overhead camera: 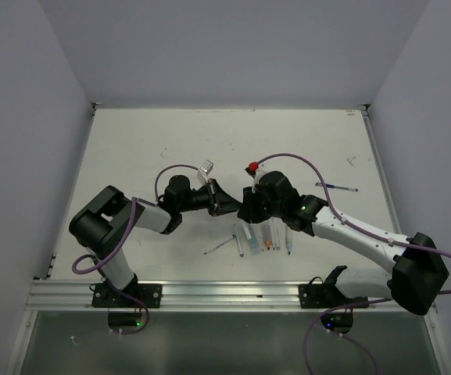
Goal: Open the pen caps
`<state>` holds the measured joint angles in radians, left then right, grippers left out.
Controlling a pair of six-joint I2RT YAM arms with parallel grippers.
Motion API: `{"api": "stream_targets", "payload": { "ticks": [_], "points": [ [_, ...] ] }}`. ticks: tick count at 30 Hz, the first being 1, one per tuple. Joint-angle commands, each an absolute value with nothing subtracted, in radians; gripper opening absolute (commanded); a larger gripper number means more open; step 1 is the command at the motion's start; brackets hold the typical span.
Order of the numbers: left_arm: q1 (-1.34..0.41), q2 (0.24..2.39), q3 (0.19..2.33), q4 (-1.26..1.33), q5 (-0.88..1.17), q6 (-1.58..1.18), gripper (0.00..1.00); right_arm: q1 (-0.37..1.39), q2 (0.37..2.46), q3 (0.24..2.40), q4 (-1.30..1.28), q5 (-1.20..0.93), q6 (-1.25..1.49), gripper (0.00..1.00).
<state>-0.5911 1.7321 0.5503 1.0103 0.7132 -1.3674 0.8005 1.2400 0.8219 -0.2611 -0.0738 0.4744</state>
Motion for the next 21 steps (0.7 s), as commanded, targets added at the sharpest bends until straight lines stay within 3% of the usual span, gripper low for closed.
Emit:
{"api": "stream_targets", "payload": {
  "ticks": [1, 7, 17, 20, 21],
  "points": [
    [-0.594, 1.694, 0.587, 1.003, 0.752, -1.33, 0.0, 0.808, 1.241, 0.81, -0.204, -0.097, 0.476, 0.2],
    [-0.583, 1.674, 0.589, 0.97, 0.75, -1.315, 0.0, 0.813, 1.23, 0.77, -0.19, -0.11, 0.479, 0.26],
    [-0.574, 1.629, 0.575, 0.916, 0.733, -1.273, 0.0, 0.821, 1.216, 0.753, -0.192, -0.107, 0.479, 0.27],
    [-0.568, 1.62, 0.577, 0.901, 0.729, -1.272, 0.0, 0.825, 1.216, 0.739, -0.181, -0.11, 0.485, 0.15],
    [-0.568, 1.62, 0.581, 0.89, 0.726, -1.269, 0.0, 0.827, 1.218, 0.736, -0.178, -0.106, 0.489, 0.0]
  ]
}}
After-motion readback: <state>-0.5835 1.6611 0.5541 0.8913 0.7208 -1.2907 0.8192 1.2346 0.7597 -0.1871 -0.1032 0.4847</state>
